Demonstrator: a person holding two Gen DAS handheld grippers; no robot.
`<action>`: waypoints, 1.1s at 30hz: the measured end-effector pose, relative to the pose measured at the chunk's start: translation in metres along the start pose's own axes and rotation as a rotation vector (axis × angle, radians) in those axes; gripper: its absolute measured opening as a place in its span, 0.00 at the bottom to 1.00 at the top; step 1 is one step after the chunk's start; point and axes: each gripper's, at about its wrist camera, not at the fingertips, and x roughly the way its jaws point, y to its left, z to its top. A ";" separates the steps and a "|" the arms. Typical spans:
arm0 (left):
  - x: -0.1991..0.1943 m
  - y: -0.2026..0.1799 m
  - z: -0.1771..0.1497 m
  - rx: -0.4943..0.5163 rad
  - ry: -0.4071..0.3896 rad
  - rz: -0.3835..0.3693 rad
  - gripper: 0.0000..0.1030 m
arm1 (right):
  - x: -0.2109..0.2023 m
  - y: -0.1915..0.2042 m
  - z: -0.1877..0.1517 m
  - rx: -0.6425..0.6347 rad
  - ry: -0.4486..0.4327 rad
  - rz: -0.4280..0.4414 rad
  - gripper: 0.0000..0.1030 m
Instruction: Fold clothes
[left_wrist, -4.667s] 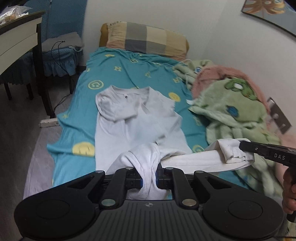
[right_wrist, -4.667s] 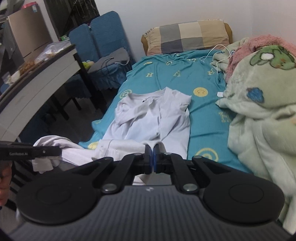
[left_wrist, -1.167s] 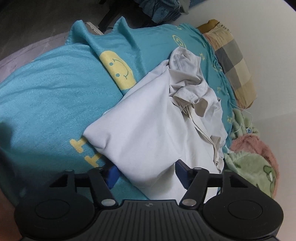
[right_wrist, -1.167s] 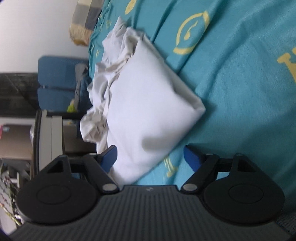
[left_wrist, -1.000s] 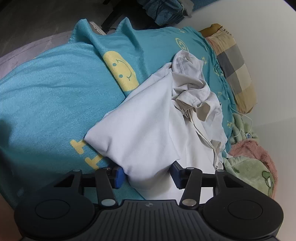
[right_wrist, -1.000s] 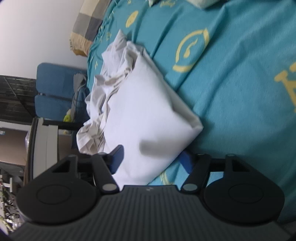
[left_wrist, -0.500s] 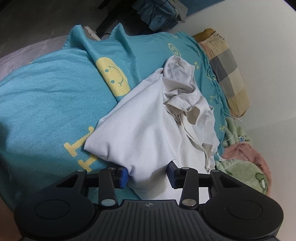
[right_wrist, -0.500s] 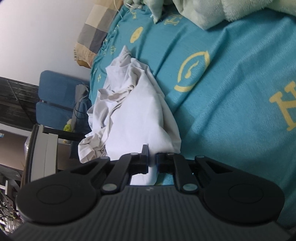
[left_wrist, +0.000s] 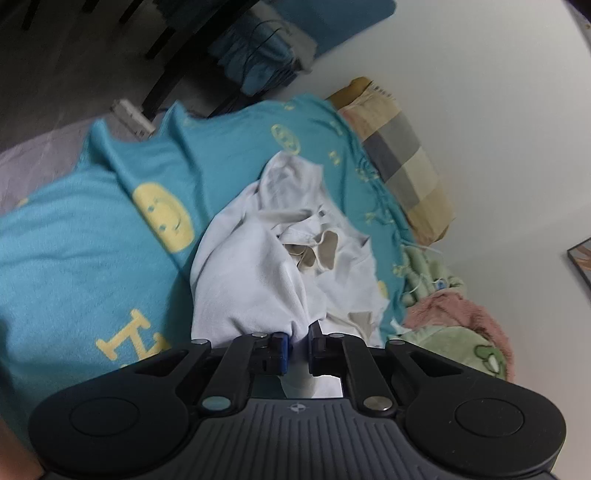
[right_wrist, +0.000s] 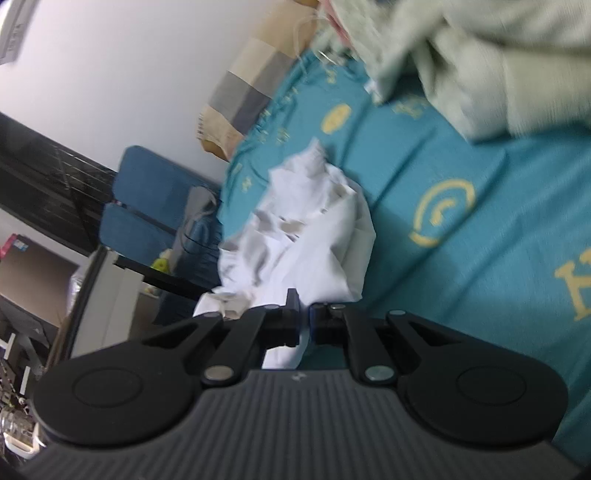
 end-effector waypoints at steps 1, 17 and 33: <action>-0.007 -0.006 0.001 0.004 -0.001 -0.007 0.09 | -0.006 0.005 0.003 -0.002 -0.009 0.008 0.07; -0.183 -0.058 -0.069 0.085 0.095 0.015 0.09 | -0.176 0.027 -0.032 -0.014 -0.026 0.035 0.07; -0.048 -0.081 0.007 0.035 0.060 0.097 0.10 | -0.045 0.043 0.038 -0.014 0.035 -0.074 0.07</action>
